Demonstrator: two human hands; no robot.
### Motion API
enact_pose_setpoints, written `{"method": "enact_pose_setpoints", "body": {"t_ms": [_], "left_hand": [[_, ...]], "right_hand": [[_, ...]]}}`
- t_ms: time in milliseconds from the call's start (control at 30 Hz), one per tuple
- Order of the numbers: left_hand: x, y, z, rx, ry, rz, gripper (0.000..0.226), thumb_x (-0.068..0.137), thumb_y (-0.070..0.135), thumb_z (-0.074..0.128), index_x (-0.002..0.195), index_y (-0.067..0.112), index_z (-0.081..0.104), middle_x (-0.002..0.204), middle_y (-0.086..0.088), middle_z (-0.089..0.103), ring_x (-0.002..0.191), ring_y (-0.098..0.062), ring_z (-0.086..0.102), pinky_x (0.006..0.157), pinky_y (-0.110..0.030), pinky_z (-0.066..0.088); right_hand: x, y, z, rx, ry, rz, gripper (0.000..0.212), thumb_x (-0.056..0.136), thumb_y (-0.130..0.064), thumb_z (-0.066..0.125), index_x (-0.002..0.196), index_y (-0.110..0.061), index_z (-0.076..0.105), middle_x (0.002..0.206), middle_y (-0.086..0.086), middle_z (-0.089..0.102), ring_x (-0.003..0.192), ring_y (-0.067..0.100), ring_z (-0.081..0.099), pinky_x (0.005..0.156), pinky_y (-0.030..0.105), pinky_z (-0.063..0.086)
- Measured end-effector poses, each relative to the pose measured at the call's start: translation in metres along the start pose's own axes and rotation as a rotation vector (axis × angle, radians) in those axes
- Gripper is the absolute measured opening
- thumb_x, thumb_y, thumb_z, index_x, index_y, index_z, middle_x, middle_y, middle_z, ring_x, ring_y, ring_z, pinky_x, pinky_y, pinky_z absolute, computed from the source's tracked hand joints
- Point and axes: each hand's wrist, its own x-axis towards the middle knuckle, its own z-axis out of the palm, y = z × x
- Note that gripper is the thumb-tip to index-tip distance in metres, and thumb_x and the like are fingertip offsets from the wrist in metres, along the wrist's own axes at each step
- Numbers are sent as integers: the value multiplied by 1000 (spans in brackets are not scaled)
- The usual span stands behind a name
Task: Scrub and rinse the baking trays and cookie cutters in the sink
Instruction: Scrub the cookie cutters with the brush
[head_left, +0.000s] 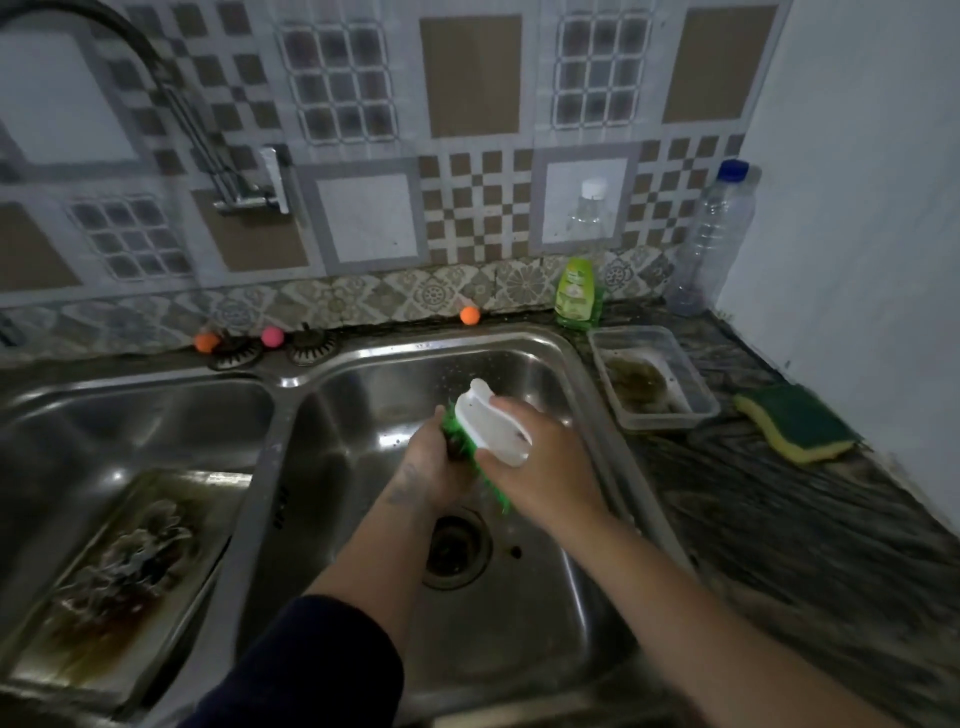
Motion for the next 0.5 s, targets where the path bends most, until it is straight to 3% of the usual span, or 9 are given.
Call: {"method": "enact_pose_setpoints", "body": {"t_ms": [67, 167, 367, 500], "left_hand": [[-16, 8, -2, 13, -3, 41, 50, 106, 30, 27, 145, -1, 33, 148, -19, 40, 139, -33, 36, 105, -41, 35], [-38, 13, 0, -42, -46, -30, 52, 105, 34, 29, 135, -6, 45, 130, -23, 55, 130, -32, 46, 91, -38, 39], [-33, 39, -38, -60, -5, 63, 47, 104, 35, 35, 131, -1, 49, 129, -20, 57, 121, -32, 53, 93, -39, 44], [-41, 31, -58, 98, -118, 1, 46, 103, 39, 34, 126, 4, 53, 105, -20, 65, 90, -27, 66, 68, -39, 55]], "right_hand": [[0, -6, 12, -10, 41, -1, 60, 77, -31, 71, 134, -37, 51, 123, -5, 63, 110, 16, 58, 87, 28, 49], [18, -19, 18, -62, 90, 35, 58, 78, -31, 70, 133, -37, 52, 124, -3, 63, 112, 19, 58, 89, 29, 48], [-8, -41, 46, -21, -16, 7, 61, 76, -42, 69, 132, -47, 45, 121, -10, 61, 107, 12, 57, 88, 29, 50], [1, -45, 48, -34, 79, 53, 56, 78, -31, 71, 131, -38, 53, 126, -7, 62, 112, 14, 58, 87, 22, 46]]}}
